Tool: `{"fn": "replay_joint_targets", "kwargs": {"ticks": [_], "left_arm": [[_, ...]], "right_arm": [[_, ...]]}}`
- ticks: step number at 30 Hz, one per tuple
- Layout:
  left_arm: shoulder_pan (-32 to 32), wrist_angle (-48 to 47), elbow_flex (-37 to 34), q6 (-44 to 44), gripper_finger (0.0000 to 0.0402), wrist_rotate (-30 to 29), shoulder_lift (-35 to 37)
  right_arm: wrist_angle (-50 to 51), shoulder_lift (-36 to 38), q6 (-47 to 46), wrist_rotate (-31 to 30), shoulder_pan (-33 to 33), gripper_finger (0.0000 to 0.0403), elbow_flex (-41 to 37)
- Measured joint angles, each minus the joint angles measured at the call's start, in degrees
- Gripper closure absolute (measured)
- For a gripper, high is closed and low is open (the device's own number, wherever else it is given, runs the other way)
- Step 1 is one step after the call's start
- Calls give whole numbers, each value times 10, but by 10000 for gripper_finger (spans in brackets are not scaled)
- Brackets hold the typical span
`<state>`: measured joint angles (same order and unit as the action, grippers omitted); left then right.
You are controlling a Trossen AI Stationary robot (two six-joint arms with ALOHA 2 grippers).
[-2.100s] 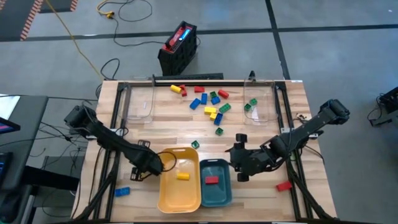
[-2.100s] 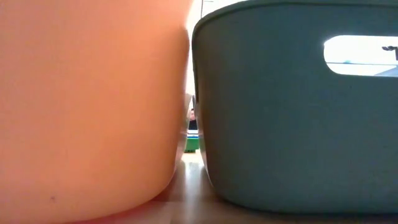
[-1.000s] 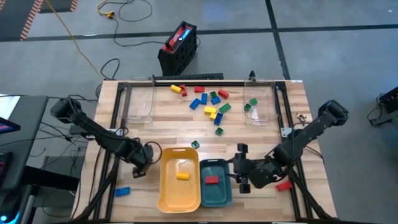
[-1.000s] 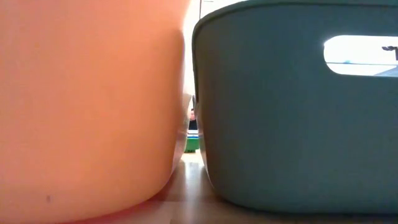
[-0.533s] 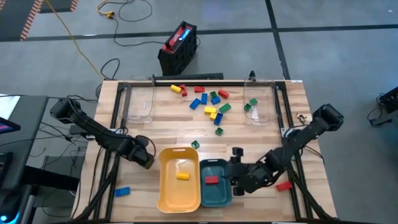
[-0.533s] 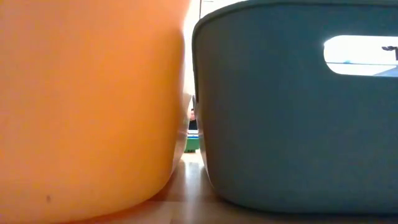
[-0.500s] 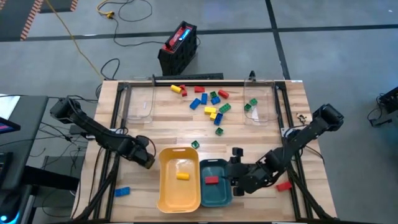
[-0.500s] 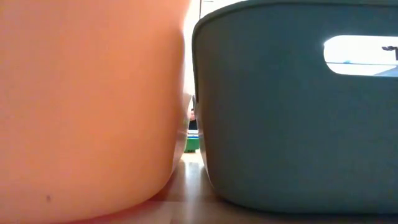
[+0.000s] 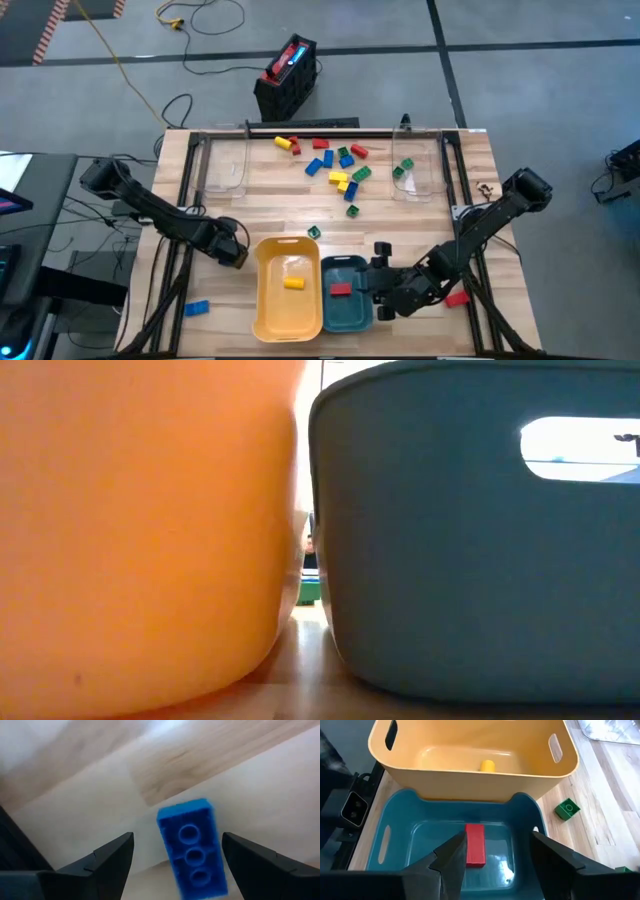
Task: Sort blocks
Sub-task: Put the blue game piece into the left transparent bin
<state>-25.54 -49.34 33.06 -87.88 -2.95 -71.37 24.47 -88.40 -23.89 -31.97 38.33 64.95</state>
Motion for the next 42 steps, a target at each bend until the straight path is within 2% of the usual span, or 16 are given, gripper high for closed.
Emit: {"fn": "replay_joint_targets", "kwargs": {"ticks": [9,13,18,26,31,37,42], "left_arm": [[2,14,-14,67,112,11,1],[2,15,-14,86,159,26,1],[2,13,-14,112,263,48,1],[1,-23,16,145,270,53,1],[1,-125,87,170,270,2,1],[11,-311,207,182,270,-118,1],[54,-382,308,235,270,-193,2]], "right_arm": [[-1,0,-1,0,-2,175,0],[-1,0,-1,0,-3,175,0],[-1,0,-1,0,-6,175,0],[0,0,-1,0,-6,175,0],[2,0,-2,0,-6,175,0],[2,0,-2,0,-7,175,0],[3,0,-2,0,-17,175,0]]}}
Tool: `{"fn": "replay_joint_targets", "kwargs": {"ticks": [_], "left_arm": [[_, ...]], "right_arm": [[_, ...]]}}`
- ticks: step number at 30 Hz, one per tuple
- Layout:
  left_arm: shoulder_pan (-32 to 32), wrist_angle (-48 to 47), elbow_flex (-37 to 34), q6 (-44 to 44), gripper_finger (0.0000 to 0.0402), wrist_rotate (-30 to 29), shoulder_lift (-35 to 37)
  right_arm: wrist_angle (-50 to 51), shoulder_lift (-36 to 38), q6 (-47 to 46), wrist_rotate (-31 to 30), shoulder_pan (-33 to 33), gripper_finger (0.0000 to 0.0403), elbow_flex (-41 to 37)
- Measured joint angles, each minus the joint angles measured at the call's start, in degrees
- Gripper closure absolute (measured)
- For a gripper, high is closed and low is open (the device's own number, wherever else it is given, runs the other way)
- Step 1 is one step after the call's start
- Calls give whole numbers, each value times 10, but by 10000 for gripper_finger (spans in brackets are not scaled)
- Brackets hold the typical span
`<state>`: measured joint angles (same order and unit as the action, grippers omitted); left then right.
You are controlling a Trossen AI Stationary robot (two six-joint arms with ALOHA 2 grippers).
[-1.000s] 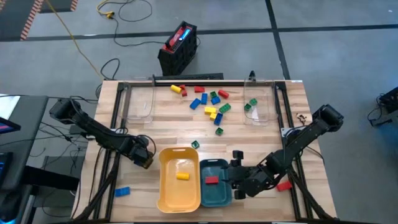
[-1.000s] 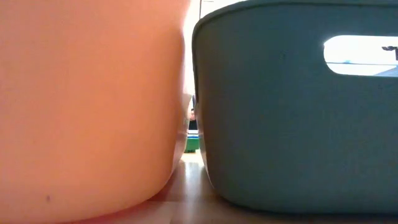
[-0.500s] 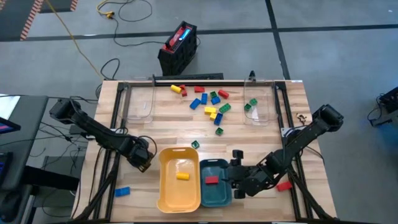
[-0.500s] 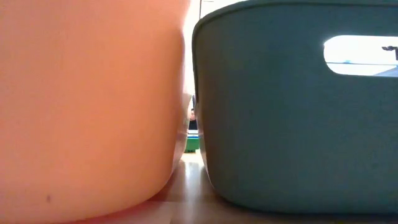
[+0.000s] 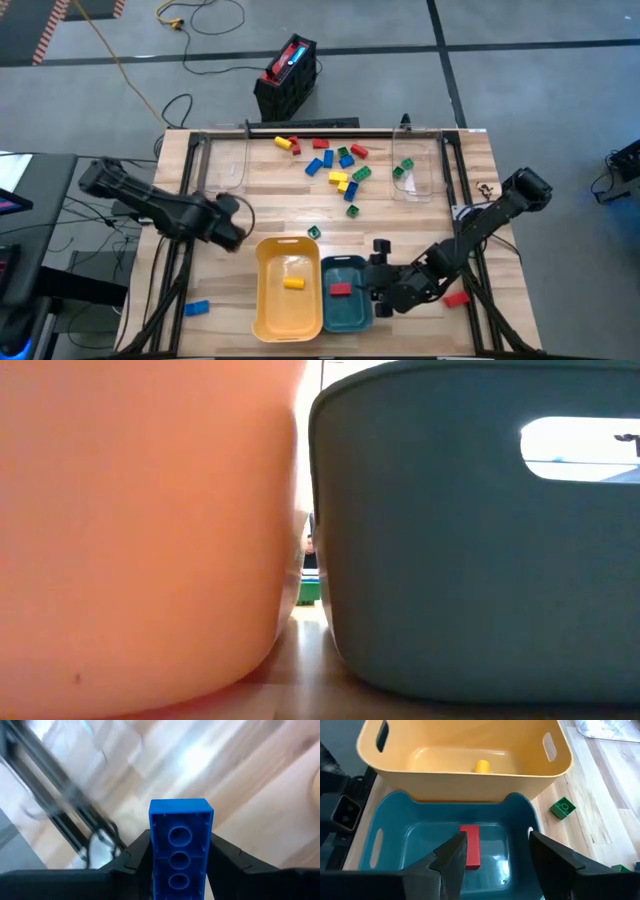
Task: Sort blocks
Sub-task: Put the blue game piece into the left transparent bin
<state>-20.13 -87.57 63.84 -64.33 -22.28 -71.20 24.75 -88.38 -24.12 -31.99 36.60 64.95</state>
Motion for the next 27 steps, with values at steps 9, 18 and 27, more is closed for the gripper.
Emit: {"fn": "replay_joint_targets", "kwargs": {"ticks": [9,18,27], "left_arm": [[196,-14,51,190,270,-42,0],[446,106,51,406,270,-32,0],[667,196,51,534,270,9,-37]], "right_arm": [[1,0,0,3,-6,175,0],[0,0,0,4,-1,175,0],[-4,0,4,4,6,175,0]]}}
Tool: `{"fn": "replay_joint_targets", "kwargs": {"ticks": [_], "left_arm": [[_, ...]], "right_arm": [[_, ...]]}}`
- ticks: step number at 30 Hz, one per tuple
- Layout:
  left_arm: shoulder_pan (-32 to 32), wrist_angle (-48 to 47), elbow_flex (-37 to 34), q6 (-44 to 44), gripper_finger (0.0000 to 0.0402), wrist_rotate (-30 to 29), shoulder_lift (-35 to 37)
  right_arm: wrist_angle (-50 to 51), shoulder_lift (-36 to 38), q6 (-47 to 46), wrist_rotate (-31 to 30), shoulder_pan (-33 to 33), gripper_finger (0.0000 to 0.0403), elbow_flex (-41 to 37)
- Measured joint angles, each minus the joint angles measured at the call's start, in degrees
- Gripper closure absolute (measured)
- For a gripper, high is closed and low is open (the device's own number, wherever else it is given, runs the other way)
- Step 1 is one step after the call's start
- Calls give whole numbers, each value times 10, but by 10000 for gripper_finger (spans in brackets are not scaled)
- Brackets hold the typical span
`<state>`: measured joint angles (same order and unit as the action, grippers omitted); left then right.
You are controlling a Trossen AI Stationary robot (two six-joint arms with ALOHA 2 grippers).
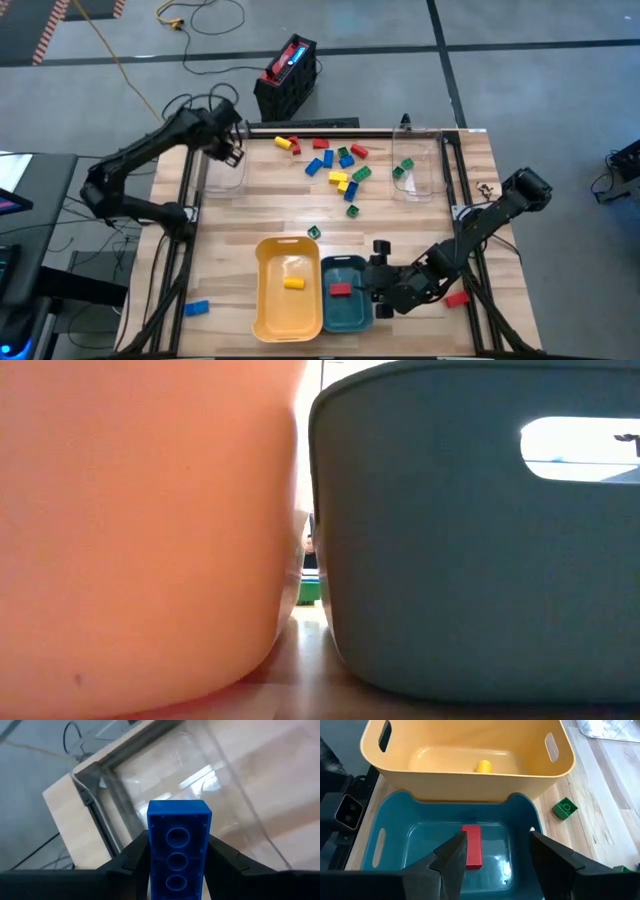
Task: Sort blocks
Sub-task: Put the blue game piece into the left transparent bin
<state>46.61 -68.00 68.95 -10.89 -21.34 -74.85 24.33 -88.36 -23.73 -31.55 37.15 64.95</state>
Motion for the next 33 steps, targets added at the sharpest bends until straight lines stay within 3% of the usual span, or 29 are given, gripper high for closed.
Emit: {"fn": "replay_joint_targets", "kwargs": {"ticks": [7,14,27,33], "left_arm": [[52,57,0,30,270,28,-92],[58,75,-6,42,270,46,-168],[133,226,-160,57,270,137,-94],[136,259,-185,39,270,179,-89]], "right_arm": [[-9,0,1,0,0,175,0],[-9,0,-5,0,6,175,0],[-19,0,-11,-5,7,175,0],[-26,0,0,-5,6,175,0]]}}
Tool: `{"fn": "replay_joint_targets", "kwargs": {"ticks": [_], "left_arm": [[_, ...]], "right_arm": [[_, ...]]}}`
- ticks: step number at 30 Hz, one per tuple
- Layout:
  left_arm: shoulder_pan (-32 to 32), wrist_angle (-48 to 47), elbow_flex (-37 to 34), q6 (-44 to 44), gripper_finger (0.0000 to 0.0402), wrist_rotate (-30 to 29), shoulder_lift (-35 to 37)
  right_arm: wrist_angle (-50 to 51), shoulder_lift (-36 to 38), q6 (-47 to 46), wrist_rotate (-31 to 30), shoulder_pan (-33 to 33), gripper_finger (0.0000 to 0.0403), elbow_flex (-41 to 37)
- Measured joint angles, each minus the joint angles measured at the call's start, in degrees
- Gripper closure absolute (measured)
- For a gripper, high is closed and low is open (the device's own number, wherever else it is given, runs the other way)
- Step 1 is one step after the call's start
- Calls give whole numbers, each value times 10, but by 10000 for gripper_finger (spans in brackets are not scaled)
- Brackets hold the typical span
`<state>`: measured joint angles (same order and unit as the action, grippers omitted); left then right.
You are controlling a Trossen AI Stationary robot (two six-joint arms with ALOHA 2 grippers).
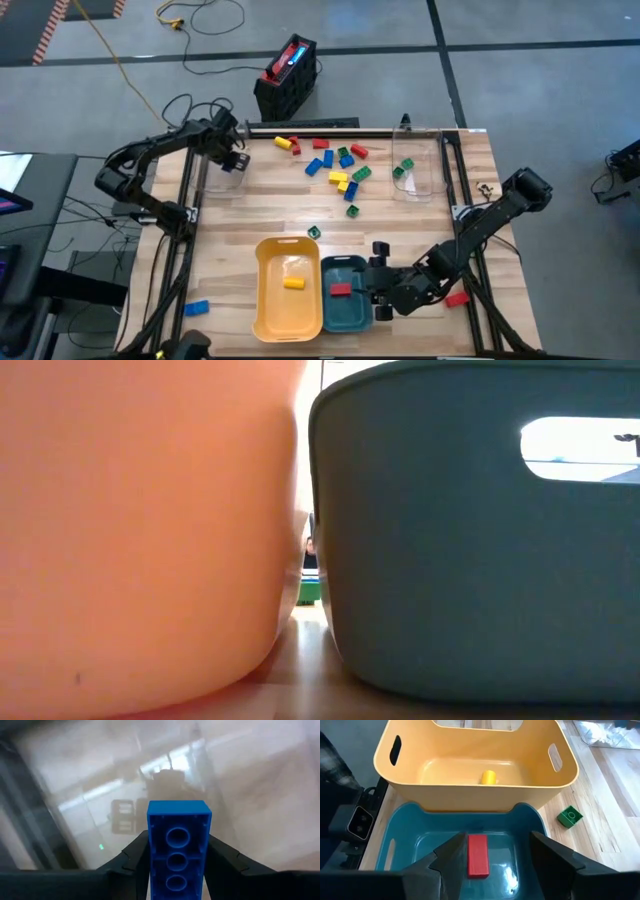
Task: Sort blocks
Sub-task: Put the blue game piece into the left transparent bin
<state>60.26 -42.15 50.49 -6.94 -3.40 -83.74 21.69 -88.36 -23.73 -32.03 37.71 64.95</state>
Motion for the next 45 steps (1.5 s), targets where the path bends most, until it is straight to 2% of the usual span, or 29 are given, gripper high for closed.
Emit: {"fn": "replay_joint_targets", "kwargs": {"ticks": [2,6,9,14,17,21,25,28,34,39,41,45], "left_arm": [[1,-1,-1,-1,260,-3,1],[1,-2,-1,1,191,-3,1],[1,-4,-2,6,160,-3,1],[-1,-9,10,43,153,-5,34],[-9,-3,24,47,157,-5,96],[-53,-55,48,61,160,-5,193],[-155,-130,56,43,160,-26,291],[-267,-172,57,3,160,-57,358],[-512,-226,57,-124,160,-70,451],[-689,-240,53,-220,160,-115,433],[-739,-236,53,-232,160,-135,403],[-811,-229,53,-240,160,-138,332]], "right_arm": [[1,0,2,0,0,175,0],[0,0,11,0,-3,175,0],[0,0,11,0,-4,175,0],[0,0,11,0,-4,175,0],[1,0,12,0,-6,175,0],[4,0,16,0,-12,175,0],[6,0,23,0,-15,175,0],[7,0,26,0,-15,175,0],[7,0,28,0,-15,175,0],[5,0,28,0,-22,175,0],[4,0,28,0,-26,175,0],[0,0,28,0,-27,175,0]]}}
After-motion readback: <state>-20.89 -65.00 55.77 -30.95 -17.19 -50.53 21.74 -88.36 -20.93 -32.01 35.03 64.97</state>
